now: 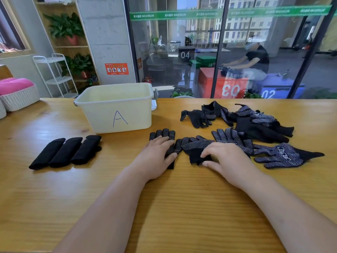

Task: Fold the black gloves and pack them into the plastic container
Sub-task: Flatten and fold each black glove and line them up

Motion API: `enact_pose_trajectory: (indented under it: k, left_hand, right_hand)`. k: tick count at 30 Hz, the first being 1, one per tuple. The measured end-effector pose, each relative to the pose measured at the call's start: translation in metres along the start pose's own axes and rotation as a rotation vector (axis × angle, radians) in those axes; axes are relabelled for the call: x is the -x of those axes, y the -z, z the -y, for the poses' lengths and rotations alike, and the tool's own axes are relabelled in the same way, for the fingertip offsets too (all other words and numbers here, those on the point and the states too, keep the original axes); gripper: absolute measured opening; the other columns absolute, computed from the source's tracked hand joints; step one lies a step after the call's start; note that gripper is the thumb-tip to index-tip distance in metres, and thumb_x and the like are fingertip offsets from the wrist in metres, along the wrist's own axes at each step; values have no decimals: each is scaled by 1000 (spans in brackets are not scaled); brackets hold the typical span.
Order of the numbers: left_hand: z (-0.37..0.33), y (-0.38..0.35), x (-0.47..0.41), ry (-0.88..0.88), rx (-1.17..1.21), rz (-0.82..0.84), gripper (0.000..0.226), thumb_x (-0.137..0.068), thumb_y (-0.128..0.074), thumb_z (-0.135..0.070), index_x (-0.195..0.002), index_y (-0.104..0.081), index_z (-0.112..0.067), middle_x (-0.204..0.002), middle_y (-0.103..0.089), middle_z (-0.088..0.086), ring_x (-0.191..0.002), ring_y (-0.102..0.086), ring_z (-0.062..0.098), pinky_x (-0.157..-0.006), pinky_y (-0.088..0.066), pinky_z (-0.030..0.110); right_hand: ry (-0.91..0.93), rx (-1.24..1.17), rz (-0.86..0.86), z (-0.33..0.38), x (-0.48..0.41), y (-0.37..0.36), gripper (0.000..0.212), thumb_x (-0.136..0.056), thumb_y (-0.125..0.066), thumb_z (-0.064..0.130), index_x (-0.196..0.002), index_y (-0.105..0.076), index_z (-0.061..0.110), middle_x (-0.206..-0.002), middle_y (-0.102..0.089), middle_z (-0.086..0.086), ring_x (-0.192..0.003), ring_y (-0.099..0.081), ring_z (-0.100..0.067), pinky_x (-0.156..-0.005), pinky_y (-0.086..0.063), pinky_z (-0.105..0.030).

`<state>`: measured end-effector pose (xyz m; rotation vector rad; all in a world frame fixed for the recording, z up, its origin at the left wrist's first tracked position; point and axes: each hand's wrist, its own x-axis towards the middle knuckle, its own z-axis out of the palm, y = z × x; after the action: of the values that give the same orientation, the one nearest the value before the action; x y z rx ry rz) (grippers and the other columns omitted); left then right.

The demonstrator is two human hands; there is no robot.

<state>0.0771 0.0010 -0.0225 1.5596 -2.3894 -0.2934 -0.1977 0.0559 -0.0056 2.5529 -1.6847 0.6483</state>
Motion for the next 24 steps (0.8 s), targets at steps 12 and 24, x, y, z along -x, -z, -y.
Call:
enact_pose_trajectory:
  k: [12,24]
  left_hand:
    - [-3,5,2,-36,81,-93,56,-108,-49,-55,-159,-46,-33,-166,-41,-12,-156,-30,12,-129,-29,40]
    - [-2,8,5,5,144,-204,41,-109,-54,-46,-148,-57,-36,-151,-54,-16,-136,-51,10,-102,-46,27]
  right_hand:
    - [-172,-327,-129,17,-19,54,22,-96,-79,29,-113,-80,43,-95,-75,30,-92,-67,16,-90,-51,-11]
    - [-139,-252,-570,18,-90,107,19,-102,-70,26,-117,-80,32,-97,-76,18,-84,-67,6,-90,-59,-29]
